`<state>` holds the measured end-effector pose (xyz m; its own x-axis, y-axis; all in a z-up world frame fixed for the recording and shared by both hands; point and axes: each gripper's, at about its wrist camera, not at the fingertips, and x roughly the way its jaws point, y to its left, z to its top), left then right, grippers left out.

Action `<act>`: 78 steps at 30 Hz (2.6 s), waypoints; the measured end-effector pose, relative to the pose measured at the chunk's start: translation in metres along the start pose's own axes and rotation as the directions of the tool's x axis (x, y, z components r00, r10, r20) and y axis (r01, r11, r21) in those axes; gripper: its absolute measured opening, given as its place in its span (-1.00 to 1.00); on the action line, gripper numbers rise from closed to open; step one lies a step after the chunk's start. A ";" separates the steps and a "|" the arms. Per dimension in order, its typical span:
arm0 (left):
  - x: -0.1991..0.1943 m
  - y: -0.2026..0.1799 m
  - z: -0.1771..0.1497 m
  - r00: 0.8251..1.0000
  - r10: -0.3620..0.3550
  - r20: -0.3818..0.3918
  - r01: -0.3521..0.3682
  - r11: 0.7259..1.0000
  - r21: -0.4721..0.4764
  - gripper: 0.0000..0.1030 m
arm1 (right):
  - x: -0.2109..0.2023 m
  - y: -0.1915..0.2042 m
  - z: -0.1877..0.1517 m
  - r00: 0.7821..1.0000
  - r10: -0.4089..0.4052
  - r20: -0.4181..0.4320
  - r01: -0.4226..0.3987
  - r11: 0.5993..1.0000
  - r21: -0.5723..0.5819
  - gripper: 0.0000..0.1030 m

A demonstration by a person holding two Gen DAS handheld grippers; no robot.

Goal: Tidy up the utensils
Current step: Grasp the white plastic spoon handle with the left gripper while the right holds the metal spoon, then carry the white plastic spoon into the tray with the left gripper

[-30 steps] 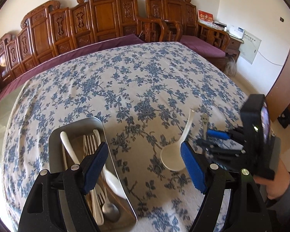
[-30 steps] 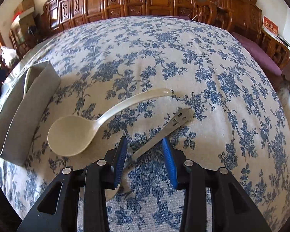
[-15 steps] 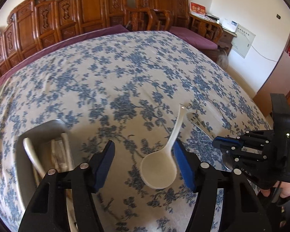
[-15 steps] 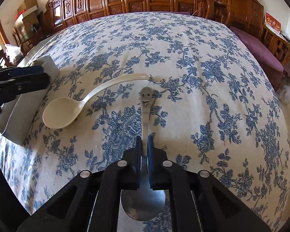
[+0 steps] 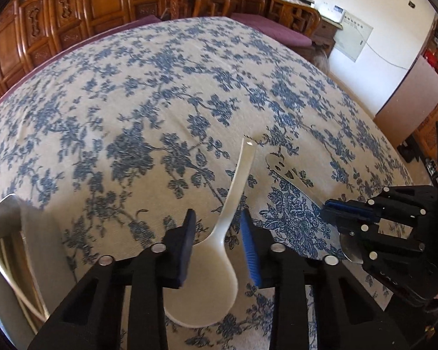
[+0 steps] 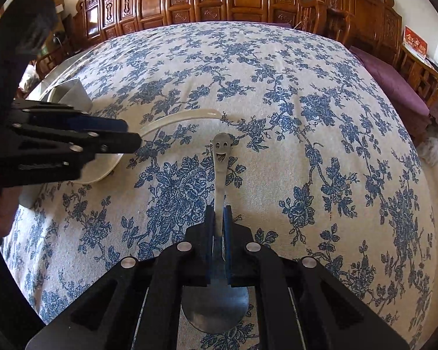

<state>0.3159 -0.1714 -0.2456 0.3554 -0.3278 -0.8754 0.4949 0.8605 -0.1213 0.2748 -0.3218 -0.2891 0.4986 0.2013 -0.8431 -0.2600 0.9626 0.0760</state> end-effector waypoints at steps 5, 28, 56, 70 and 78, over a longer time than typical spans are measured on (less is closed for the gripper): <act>0.011 -0.006 0.003 1.000 0.008 -0.025 -0.008 1.000 0.015 -0.71 | 0.000 0.001 0.000 1.000 -0.005 0.009 0.005 1.000 -0.006 -0.83; -0.092 0.005 -0.026 0.992 0.066 0.112 -0.063 0.997 -0.036 -0.95 | -0.005 0.019 -0.002 1.000 -0.012 -0.004 0.012 1.000 -0.003 -0.86; -0.130 0.116 -0.087 0.976 0.203 0.079 -0.170 0.937 -0.306 -0.95 | -0.063 0.095 0.019 0.984 0.136 0.111 -0.128 0.989 -0.076 -0.86; -0.095 0.137 -0.086 0.973 0.231 0.006 -0.217 0.919 -0.328 -0.95 | -0.058 0.104 0.026 0.978 0.175 0.109 -0.167 0.982 -0.084 -0.86; -0.085 0.148 -0.088 0.968 0.248 -0.036 -0.245 0.902 -0.356 -0.95 | -0.057 0.115 0.032 0.973 0.204 0.113 -0.193 0.976 -0.100 -0.86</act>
<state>0.2894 0.0185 -0.2305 0.4382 -0.0893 -0.8944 0.0770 0.9951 -0.0617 0.2435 -0.2161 -0.2153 0.5252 0.4121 -0.7445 -0.4330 0.8826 0.1832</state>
